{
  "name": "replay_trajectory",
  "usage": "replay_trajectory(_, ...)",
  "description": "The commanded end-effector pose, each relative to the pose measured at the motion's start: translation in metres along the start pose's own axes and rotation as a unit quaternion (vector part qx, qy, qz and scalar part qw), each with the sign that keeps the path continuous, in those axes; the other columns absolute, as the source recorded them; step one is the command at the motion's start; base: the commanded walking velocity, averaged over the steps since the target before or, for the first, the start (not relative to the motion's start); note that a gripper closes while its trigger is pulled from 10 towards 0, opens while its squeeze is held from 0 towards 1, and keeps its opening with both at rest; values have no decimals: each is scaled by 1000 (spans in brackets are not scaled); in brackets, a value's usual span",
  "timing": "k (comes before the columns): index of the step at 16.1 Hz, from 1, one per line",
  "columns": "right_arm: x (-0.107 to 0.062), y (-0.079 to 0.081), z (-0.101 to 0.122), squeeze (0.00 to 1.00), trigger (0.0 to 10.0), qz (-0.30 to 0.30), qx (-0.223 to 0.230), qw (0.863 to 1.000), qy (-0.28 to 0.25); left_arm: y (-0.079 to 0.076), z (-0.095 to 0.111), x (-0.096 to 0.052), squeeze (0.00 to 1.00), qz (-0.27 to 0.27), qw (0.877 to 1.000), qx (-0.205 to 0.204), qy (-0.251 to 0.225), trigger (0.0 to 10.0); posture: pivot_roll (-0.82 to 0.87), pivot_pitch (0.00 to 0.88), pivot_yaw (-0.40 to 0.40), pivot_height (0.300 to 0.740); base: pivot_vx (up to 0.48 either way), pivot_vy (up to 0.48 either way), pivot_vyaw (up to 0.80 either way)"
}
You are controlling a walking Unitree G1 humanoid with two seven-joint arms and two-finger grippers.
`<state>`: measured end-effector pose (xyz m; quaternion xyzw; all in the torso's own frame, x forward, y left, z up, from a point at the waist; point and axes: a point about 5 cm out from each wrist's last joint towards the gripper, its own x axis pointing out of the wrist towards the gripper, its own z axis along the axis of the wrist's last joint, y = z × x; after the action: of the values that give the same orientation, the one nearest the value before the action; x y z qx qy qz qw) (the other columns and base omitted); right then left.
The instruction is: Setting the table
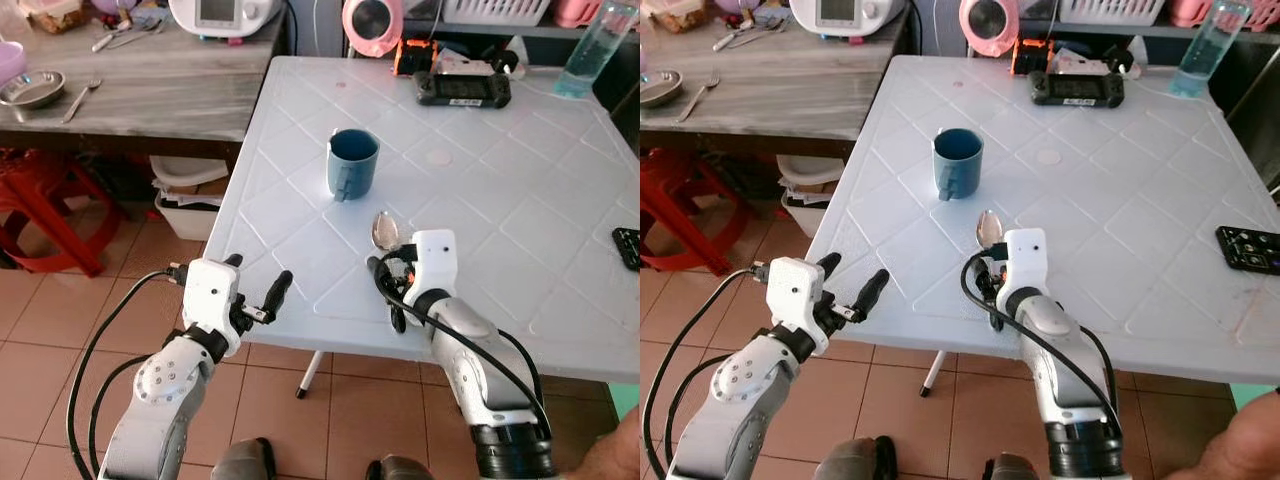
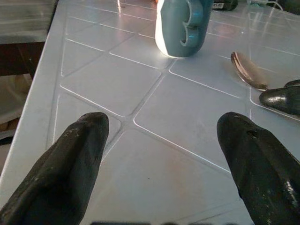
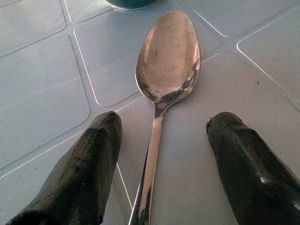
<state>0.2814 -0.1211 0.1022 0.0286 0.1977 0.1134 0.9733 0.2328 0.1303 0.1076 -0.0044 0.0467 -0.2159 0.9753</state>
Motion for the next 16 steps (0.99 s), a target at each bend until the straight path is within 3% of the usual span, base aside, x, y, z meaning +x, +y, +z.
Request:
replay_trajectory(1, 3, 4, -25, 0, 4549, 13, 5, 997, 70, 0, 0, 1, 0, -3, 1000, 7, 6, 10000, 67, 94, 29, 740, 0, 0, 0)
replay_trajectory(2, 6, 2, -24, 0, 2706, 17, 1, 997, 76, -1, -1, 2, 0, -5, 1000, 8, 8, 10000, 67, 92, 28, 740, 0, 0, 0)
replay_trajectory(3, 9, -2, -23, 0, 0, 16, -9, 996, 85, -1, -1, 2, 0, -8, 1000, 8, 11, 10000, 67, 91, 25, 740, 0, 0, 0)
replay_trajectory(7, 8, -6, -30, 0, 0, 14, -11, 995, 102, -3, -3, 2, 0, -10, 1000, 7, 15, 10000, 68, 86, 18, 740, 0, 0, 0)
replay_trajectory(11, 5, -8, -43, 0, 0, 8, 22, 991, 128, -3, -5, 2, 0, -15, 1000, 8, 19, 10000, 71, 85, 17, 740, 0, 0, 0)
replay_trajectory(16, 5, -16, -44, 0, 0, -21, 53, 990, 130, -3, -5, 2, 0, -19, 1000, 11, 20, 10000, 71, 80, 24, 740, 0, 0, 0)
